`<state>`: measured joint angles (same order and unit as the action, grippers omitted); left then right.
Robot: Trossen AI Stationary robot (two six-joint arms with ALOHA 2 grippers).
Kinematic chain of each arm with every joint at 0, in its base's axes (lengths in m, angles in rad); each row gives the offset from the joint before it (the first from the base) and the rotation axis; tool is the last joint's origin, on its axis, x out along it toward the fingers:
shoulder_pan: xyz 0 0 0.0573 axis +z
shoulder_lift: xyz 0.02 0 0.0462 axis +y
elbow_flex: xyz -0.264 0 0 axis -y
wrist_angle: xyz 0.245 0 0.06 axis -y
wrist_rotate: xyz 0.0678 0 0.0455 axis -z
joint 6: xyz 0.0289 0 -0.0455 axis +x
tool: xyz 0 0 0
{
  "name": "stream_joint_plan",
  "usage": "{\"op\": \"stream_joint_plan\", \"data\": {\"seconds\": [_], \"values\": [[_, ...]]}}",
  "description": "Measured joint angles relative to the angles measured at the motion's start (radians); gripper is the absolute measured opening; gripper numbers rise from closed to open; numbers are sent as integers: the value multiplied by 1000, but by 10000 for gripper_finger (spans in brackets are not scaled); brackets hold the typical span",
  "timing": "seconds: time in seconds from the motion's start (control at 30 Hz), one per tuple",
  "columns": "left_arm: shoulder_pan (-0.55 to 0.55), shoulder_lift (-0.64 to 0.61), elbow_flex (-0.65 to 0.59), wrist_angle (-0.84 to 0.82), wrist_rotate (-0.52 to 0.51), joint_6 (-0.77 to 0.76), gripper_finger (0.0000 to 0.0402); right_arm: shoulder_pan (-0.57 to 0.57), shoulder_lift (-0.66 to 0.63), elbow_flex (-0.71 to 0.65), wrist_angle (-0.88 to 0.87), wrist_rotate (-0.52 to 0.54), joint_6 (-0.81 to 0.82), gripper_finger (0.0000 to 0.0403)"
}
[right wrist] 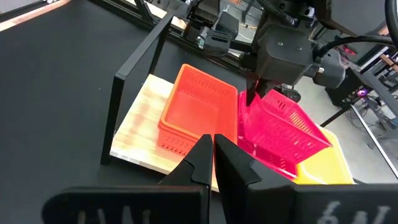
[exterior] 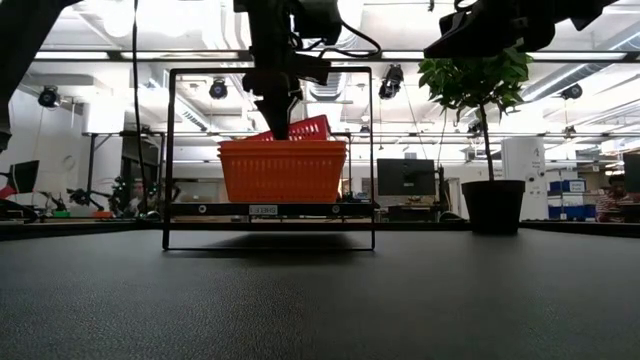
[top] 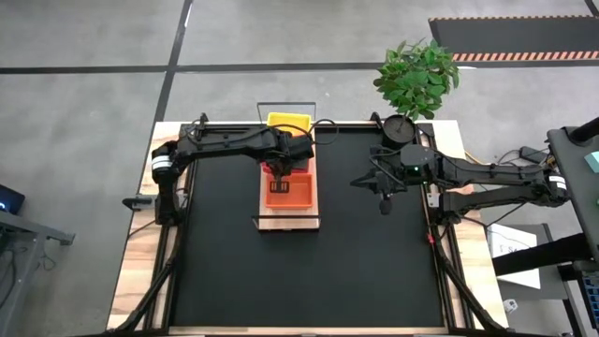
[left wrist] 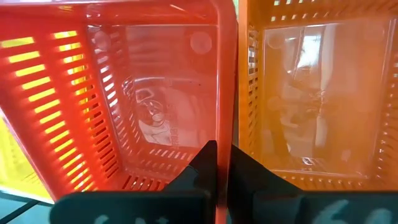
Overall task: Stack baskets on shelf by color
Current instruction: Stack the red bin on top of the stacked red bins on the shelf
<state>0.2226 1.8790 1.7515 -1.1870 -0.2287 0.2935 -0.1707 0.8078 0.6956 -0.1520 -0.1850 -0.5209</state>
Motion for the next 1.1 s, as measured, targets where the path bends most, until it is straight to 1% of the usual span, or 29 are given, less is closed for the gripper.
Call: {"op": "stream_joint_plan", "data": {"seconds": [0.13,0.2,0.3,0.47,0.6,0.67,0.8,0.9,1.0,1.1], "values": [[0,0,0,0,0,-1,1,0,0,0,-1,0,0,9],[0,0,0,0,1,-2,9,0,0,0,-1,0,5,9],[0,0,0,0,18,-3,36,0,0,0,-1,0,7,9],[0,-1,0,0,22,-8,96,0,0,0,-1,1,8,9],[-9,-31,5,-8,22,-4,128,0,0,0,-1,0,9,9],[-17,-60,5,-12,24,-3,136,0,0,0,-1,0,12,9],[-39,-138,-4,-27,50,-12,139,0,4,0,0,0,16,9],[-58,-217,-35,10,87,-47,139,0,18,0,0,1,16,9],[-76,-314,-127,101,109,-53,139,0,37,0,2,2,16,9],[-84,-423,-263,236,112,-53,139,0,60,0,19,2,17,9]]}}
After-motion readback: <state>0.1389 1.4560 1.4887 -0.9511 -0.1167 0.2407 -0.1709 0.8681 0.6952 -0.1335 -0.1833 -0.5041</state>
